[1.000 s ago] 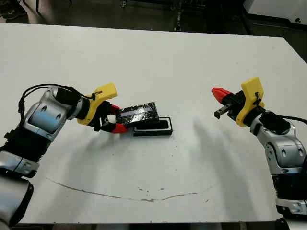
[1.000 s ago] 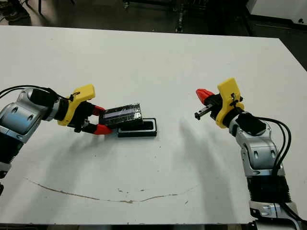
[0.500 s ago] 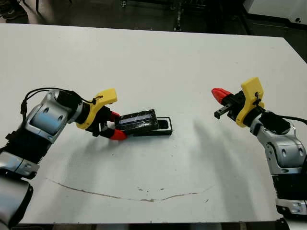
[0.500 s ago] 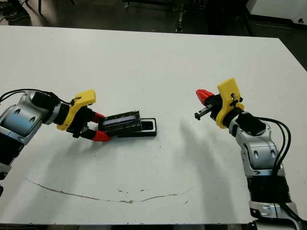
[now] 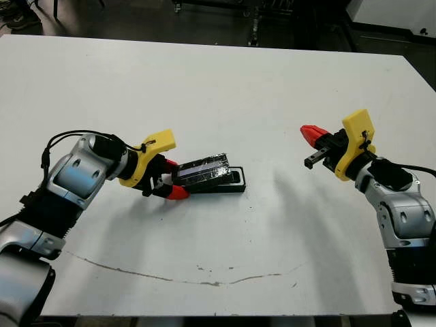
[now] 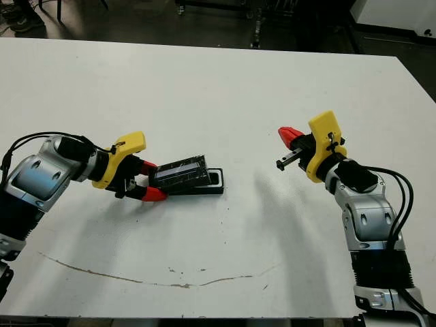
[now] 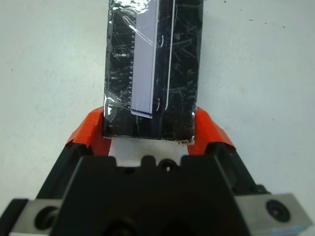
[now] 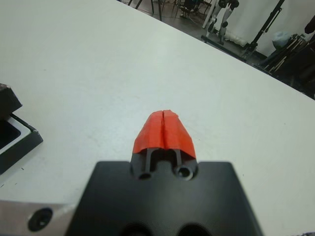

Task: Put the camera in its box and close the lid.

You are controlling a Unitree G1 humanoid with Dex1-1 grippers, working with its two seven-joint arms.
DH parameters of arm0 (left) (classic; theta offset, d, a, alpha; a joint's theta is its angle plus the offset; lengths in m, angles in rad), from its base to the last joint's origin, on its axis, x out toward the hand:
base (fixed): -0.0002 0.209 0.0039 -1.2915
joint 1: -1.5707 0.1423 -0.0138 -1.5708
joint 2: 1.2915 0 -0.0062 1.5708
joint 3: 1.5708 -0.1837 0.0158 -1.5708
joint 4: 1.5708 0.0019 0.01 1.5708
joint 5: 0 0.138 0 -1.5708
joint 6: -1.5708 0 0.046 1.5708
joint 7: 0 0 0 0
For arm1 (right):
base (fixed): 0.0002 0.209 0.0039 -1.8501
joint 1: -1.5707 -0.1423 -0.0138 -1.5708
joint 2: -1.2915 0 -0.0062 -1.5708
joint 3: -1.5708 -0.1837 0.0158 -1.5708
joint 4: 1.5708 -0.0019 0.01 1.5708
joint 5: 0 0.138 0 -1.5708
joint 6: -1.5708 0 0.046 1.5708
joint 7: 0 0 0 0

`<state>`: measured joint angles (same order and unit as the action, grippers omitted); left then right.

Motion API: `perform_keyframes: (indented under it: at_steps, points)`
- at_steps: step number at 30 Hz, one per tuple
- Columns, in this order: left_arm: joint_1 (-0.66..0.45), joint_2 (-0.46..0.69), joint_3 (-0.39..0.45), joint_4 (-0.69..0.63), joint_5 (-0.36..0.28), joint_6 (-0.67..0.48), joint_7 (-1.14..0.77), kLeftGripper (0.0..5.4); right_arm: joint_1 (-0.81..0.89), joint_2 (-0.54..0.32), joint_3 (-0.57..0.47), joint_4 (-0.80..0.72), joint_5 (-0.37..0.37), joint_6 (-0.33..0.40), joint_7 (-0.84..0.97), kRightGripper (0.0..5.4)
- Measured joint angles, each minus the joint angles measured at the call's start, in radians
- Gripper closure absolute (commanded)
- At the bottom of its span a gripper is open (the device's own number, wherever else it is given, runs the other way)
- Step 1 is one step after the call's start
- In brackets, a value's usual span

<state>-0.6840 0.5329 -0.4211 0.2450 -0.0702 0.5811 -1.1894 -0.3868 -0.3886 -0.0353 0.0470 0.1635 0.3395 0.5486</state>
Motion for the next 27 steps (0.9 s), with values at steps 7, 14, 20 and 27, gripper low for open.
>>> perform_keyframes:
  at_steps: [7, 14, 20, 27]
  points:
    - [-0.046, -0.025, -0.033, 0.035, 0.024, -0.022, -0.015, 2.21, 0.0, 0.0, 0.0, 0.001, 0.0, -0.01, 0.001, 5.4]
    - [-0.102, -0.053, -0.069, 0.087, 0.055, -0.038, -0.053, 2.21, 0.001, 0.0, 0.0, 0.001, 0.0, -0.007, 0.0, 5.4]
    - [-0.112, -0.07, -0.075, 0.109, 0.078, -0.076, -0.065, 2.21, 0.001, 0.0, 0.0, 0.001, 0.0, -0.007, 0.0, 5.4]
    - [-0.143, -0.108, -0.097, 0.162, 0.104, -0.111, -0.077, 2.21, 0.002, 0.0, 0.0, 0.001, 0.0, -0.01, 0.0, 5.4]
